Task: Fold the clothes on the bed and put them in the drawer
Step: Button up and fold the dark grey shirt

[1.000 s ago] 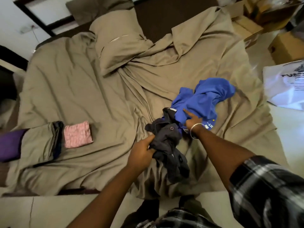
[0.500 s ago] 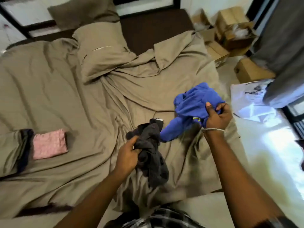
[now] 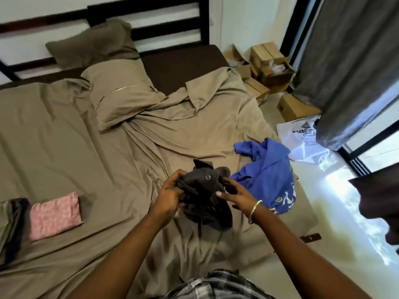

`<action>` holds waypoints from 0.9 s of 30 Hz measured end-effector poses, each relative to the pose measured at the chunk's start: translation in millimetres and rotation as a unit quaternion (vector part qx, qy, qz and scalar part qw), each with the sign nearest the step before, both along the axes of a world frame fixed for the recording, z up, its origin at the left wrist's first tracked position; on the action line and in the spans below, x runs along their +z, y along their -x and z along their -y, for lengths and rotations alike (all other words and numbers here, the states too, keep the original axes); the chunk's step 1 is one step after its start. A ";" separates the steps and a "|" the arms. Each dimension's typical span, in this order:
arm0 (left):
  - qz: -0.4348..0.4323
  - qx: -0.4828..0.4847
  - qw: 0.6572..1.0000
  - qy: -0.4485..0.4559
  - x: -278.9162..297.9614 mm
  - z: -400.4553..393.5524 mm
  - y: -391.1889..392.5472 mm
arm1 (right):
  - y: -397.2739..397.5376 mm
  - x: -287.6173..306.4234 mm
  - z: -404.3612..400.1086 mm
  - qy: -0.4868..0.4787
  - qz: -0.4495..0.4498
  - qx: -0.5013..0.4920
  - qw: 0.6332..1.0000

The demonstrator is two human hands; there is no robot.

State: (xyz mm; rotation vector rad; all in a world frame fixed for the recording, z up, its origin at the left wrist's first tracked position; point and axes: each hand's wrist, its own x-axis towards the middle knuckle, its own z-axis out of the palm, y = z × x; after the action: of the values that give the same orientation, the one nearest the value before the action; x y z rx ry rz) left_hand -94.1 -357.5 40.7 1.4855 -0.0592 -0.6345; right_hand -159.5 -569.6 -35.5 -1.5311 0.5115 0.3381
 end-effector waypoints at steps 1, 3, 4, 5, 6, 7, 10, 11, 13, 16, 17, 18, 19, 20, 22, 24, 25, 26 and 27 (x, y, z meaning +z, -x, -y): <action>-0.029 0.002 0.999 0.023 -0.1 -6.8 -0.7 | -2.7 0.6 -8.8 0.027 0.015 0.012 0.999; -0.075 0.003 0.994 0.073 2.9 -30.3 -2.1 | -5.8 5.1 -32.8 0.093 0.044 0.024 0.994; -0.090 0.008 0.991 0.096 4.6 -41.9 -2.5 | -6.0 11.2 -47.3 0.104 0.065 0.023 0.992; -0.099 0.015 0.988 0.120 7.1 -52.5 -2.9 | -6.7 12.9 -61.1 0.108 0.091 0.008 0.990; -0.111 0.024 0.983 0.145 10.4 -64.5 -3.0 | -6.0 16.6 -76.6 0.113 0.129 -0.014 0.985; -0.120 0.030 0.977 0.171 15.4 -80.8 -2.2 | -2.8 22.4 -99.0 0.128 0.170 -0.055 0.976; -0.138 0.043 0.958 0.249 24.2 -121.7 -6.0 | 3.5 28.3 -156.3 0.210 0.213 -0.169 0.939; -0.140 0.040 0.950 0.276 29.6 -138.6 -7.1 | 3.1 27.5 -175.6 0.232 0.201 -0.191 0.932; -0.145 0.039 0.944 0.295 33.4 -159.3 -9.6 | 2.8 27.9 -196.3 0.236 0.192 -0.194 0.933; -0.139 0.047 0.950 0.277 34.0 -192.2 -16.4 | -1.1 36.6 -224.9 0.259 0.224 -0.179 0.922; -0.132 0.048 0.954 0.265 35.2 -200.9 -19.0 | -3.7 43.2 -231.0 0.270 0.235 -0.192 0.914; -0.127 0.054 0.958 0.253 34.1 -209.3 -21.9 | -8.0 50.2 -235.7 0.280 0.245 -0.208 0.905; -0.119 0.057 0.961 0.242 36.9 -218.5 -23.0 | -13.3 59.3 -241.9 0.277 0.257 -0.219 0.900; -0.121 0.071 0.962 0.233 36.0 -222.0 -24.5 | -18.8 68.8 -242.7 0.270 0.267 -0.222 0.898; -0.141 0.096 0.953 0.249 40.8 -231.0 -25.2 | -27.6 87.5 -249.3 0.291 0.312 -0.198 0.882; -0.191 0.104 0.935 0.279 51.1 -234.2 -26.4 | -31.3 101.8 -253.9 0.320 0.374 -0.151 0.857; -0.211 0.106 0.929 0.283 54.0 -232.5 -27.3 | -30.6 104.9 -254.2 0.320 0.399 -0.117 0.852; -0.226 0.105 0.927 0.280 60.1 -233.4 -28.7 | -29.2 109.0 -258.6 0.311 0.418 -0.080 0.849; -0.242 0.106 0.924 0.278 66.0 -233.6 -27.6 | -25.3 109.0 -262.9 0.309 0.429 -0.039 0.848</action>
State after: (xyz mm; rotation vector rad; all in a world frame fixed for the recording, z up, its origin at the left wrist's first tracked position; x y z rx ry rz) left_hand -66.5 -123.9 106.7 0.7475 0.2815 -0.7185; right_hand -134.3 -306.8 73.5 -2.0680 -0.0609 -0.6399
